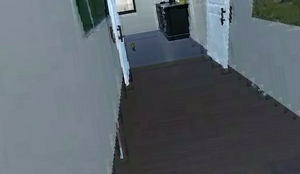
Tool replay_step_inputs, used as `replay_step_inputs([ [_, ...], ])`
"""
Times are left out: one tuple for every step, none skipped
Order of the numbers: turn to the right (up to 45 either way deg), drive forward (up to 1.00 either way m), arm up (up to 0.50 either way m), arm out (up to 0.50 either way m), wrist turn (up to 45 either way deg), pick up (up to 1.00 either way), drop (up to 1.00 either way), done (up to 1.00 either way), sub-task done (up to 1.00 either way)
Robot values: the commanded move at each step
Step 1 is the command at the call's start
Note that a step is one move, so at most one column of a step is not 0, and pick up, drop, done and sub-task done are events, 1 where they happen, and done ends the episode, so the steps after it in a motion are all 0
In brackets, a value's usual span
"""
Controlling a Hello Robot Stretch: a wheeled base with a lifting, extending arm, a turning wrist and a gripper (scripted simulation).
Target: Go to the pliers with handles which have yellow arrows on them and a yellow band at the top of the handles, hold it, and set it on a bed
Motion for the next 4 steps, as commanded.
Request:
replay_step_inputs([
  [0.0, 1.0, 0.0, 0.0, 0.0, 0.0, 0.0, 0.0, 0.0],
  [0.0, 1.0, 0.0, 0.0, 0.0, 0.0, 0.0, 0.0, 0.0],
  [0.0, 1.0, 0.0, 0.0, 0.0, 0.0, 0.0, 0.0, 0.0],
  [3.0, 0.0, 0.0, 0.0, 0.0, 0.0, 0.0, 0.0, 0.0],
])
